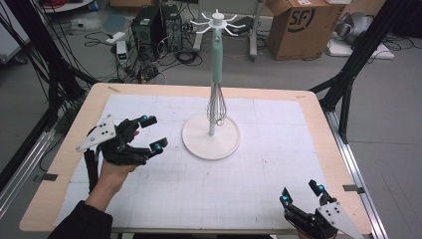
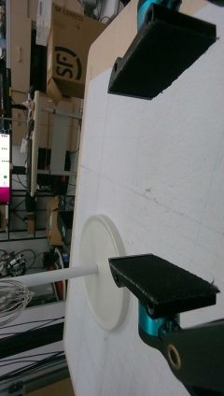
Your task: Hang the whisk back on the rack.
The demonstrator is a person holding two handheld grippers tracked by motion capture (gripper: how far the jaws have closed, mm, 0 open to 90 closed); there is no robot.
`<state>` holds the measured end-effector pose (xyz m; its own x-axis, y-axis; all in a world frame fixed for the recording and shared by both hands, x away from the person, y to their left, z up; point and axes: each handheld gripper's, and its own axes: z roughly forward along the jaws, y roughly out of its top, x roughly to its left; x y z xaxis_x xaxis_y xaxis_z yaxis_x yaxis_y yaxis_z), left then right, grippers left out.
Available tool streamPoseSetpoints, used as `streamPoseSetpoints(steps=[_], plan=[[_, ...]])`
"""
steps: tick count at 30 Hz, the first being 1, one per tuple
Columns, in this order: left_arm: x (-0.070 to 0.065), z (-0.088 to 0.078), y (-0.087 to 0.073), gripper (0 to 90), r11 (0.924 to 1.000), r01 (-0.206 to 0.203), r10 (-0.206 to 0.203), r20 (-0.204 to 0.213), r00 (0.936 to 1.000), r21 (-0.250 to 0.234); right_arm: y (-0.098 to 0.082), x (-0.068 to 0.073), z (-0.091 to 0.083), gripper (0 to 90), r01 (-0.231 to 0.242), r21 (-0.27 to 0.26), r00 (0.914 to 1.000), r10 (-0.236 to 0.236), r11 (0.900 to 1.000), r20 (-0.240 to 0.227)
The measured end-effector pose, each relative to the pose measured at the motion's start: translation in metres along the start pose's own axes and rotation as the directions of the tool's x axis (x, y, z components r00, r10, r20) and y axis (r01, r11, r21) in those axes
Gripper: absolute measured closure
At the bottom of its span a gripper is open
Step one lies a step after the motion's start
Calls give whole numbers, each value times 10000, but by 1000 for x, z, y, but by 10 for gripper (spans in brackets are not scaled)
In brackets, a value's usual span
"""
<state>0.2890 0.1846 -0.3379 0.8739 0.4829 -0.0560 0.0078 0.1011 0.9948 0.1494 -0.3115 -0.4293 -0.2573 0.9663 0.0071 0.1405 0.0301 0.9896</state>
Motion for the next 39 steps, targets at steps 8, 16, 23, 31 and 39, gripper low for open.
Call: streamPoseSetpoints(steps=[8, 16, 23, 31, 39], plan=[[-9, -9, -16, 216, 9999, -6, 5, -128, 9999, -110, 0, -1, 0, 132, 37, -26, 10000, -37, 10000, -4], [-13, -19, -35, 215, 10000, 12, -16, -491, 9988, -89, 0, -1, 0, 132, 66, -32, 10000, -67, 10000, -12], [-20, -22, -51, 215, 9999, 113, -109, -576, 9983, 73, 0, -1, 0, 132, 47, -46, 10000, -47, 10000, -2], [-25, -27, -60, 218, 9999, 150, -146, -720, 9973, 44, 1, 0, 1, 132, 46, -82, 10000, -46, 10000, -47], [-33, -40, -74, 220, 9999, 25, -44, -1242, 9922, -160, 2, 0, 0, 130, -17, -138, 9998, 14, 9999, -216]])
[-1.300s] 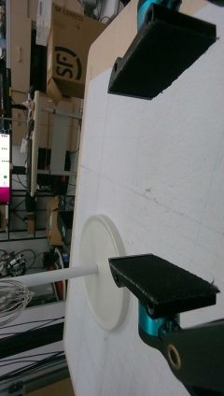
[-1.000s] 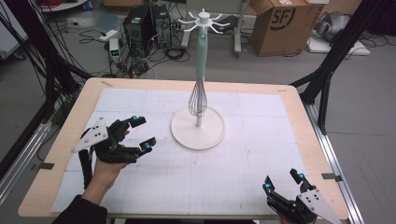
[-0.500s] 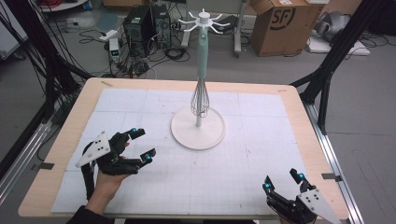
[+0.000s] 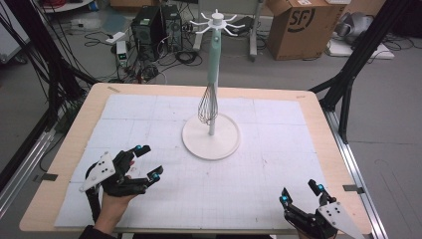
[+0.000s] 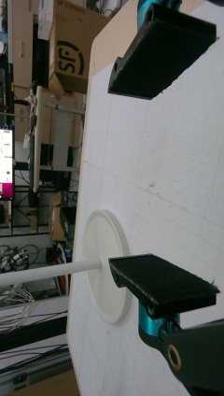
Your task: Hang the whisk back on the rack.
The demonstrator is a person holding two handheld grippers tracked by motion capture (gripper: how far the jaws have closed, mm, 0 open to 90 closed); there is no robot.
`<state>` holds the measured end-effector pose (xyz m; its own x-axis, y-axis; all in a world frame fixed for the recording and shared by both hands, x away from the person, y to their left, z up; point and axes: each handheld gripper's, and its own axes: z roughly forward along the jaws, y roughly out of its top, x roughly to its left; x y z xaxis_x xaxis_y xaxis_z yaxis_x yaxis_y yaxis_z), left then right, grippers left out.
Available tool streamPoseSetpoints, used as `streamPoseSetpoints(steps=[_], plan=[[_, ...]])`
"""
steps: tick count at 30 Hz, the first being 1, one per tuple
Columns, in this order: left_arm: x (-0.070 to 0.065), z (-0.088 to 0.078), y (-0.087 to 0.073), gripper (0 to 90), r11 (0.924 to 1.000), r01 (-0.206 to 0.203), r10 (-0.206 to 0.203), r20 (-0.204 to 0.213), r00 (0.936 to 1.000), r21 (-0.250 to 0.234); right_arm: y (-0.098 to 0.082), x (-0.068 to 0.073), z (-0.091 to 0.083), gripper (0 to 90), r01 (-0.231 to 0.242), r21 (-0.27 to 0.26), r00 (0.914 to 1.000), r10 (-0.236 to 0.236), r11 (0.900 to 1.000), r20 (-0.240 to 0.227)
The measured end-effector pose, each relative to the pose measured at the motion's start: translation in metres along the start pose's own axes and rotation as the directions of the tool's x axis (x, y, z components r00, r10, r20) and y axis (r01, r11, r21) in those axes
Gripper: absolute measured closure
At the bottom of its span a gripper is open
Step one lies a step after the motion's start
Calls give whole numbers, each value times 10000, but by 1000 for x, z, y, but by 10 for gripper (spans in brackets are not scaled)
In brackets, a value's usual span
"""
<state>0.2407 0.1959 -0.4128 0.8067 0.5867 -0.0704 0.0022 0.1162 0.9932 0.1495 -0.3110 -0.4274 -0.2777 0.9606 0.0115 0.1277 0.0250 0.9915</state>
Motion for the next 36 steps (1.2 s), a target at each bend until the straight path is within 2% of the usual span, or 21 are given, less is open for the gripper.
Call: streamPoseSetpoints(steps=[5, 7, 10, 11, 12, 15, 23, 29, 36], plan=[[-3, -9, -6, 223, 9999, 25, -27, -131, 9999, -169, 1, 2, 0, 126, 74, -48, 9999, -75, 10000, -156], [-5, -10, -7, 223, 9997, -164, 160, -196, 9997, -198, 1, 2, 0, 123, 110, -113, 9996, -113, 9999, -244], [-8, -13, -12, 229, 9969, -789, 791, -362, 9962, 70, 2, 3, -2, 118, 45, -304, 9990, -58, 9995, -441], [-8, -14, -14, 229, 9966, -811, 815, -328, 9961, 133, 2, 3, -2, 117, -30, -389, 9986, 9, 9992, -521], [-9, -14, -16, 229, 9974, -713, 717, -332, 9969, 146, 2, 3, -2, 116, -23, -485, 9983, -5, 9988, -576], [-11, -15, -17, 228, 9968, -781, 785, -349, 9963, 143, 3, 3, -3, 115, -197, -583, 9971, 153, 9981, -746], [-19, -26, -20, 227, 9982, -600, 602, -431, 9973, 72, 3, 0, -2, 114, -368, -665, 9965, 316, 9971, -774], [-17, -29, -23, 219, 9987, -507, 512, -539, 9972, 104, 2, 1, -1, 114, -292, -630, 9967, 243, 9976, -772], [-16, -29, -24, 210, 9986, -506, 511, -483, 9975, 125, 2, 1, 1, 114, -294, -600, 9959, 242, 9978, -867]])
